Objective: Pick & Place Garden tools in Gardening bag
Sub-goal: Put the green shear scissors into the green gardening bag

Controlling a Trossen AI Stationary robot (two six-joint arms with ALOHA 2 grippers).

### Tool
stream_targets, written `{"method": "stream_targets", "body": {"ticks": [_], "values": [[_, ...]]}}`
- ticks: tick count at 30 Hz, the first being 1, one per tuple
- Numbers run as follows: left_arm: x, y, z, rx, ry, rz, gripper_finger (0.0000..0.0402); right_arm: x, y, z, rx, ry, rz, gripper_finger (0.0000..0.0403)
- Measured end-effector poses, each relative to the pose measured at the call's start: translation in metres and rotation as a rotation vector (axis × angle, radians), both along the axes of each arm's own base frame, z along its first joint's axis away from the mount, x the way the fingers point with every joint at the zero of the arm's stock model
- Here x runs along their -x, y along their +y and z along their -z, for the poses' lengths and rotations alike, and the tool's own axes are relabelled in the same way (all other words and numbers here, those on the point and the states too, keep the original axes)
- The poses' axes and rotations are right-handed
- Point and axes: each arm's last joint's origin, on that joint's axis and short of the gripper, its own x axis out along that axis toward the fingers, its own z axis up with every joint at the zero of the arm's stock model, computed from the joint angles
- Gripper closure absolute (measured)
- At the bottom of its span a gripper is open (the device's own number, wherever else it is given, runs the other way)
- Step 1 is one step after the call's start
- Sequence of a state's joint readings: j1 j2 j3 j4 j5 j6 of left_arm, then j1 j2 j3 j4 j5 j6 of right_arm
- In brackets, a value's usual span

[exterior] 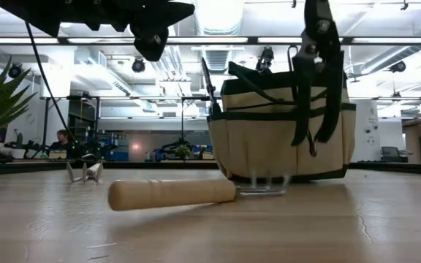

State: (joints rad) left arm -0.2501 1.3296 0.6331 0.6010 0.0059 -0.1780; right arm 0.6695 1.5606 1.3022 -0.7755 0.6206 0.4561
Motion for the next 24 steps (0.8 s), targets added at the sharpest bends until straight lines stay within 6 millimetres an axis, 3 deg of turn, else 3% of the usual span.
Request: {"method": "stream_targets", "body": {"ticks": [10, 24], "values": [[-0.001, 0.0, 0.002, 0.004, 0.011, -0.006, 0.028, 0.009, 0.003, -0.005, -0.047, -0.039, 0.06, 0.0395], [-0.001, 0.0, 0.002, 0.009, 0.012, -0.009, 0.028, 0.051, -0.007, -0.03, -0.259, -0.073, 0.269, 0.0395]]}}
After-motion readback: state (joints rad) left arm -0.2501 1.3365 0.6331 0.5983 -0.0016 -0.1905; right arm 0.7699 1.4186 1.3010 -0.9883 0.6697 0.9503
